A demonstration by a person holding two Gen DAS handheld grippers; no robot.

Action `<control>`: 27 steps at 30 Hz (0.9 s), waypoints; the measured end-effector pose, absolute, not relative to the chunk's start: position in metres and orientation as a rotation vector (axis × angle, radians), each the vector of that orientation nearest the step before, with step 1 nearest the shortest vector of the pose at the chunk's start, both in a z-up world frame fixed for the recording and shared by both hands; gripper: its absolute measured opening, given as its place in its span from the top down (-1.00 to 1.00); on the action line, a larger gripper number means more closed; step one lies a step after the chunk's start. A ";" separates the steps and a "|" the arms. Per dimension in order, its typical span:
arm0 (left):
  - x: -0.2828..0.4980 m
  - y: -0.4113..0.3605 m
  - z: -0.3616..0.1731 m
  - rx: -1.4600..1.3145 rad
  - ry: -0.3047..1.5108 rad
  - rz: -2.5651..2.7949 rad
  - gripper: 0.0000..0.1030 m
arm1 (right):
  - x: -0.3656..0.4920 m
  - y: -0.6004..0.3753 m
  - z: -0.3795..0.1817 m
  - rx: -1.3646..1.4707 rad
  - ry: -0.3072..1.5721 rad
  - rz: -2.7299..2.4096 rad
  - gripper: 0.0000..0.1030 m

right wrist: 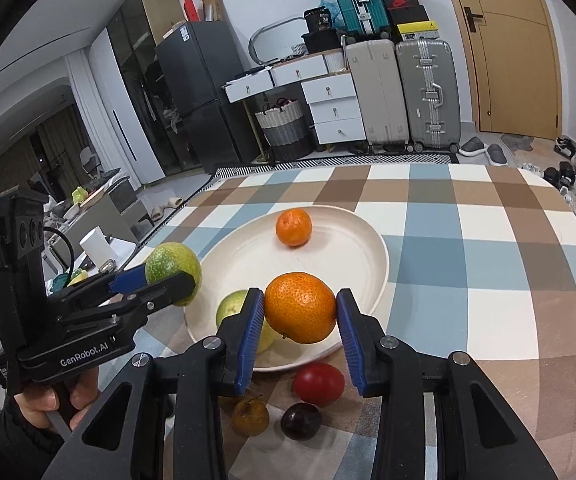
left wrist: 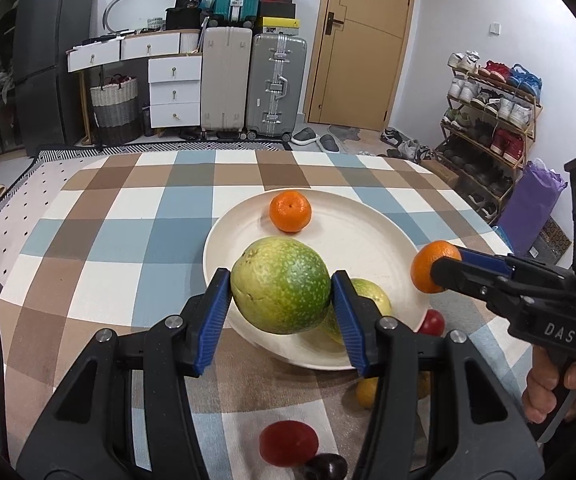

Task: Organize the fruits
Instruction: 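Lower the green fruit and the orange into the white plate and open both tools, then withdraw both open tools from the plate toward the remaining fruits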

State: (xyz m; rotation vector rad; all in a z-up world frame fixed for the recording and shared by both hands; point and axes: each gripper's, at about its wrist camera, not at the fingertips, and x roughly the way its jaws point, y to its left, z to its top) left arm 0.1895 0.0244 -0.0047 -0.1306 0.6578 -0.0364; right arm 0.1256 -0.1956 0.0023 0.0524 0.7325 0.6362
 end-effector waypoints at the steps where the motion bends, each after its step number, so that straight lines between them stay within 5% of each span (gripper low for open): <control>1: 0.192 0.025 -0.006 -0.128 0.661 -0.037 0.06 | 0.126 -0.195 0.001 0.051 0.734 0.634 0.26; 22: 0.202 0.019 -0.022 -0.122 0.686 -0.044 0.05 | 0.140 -0.190 -0.015 0.058 0.773 0.580 0.18; 24: 0.199 0.020 -0.020 -0.126 0.673 -0.048 -0.06 | 0.138 -0.193 -0.013 0.057 0.757 0.569 0.10; 27: 0.192 0.022 -0.017 -0.137 0.662 -0.039 -0.54 | 0.134 -0.200 -0.010 0.078 0.743 0.568 -0.05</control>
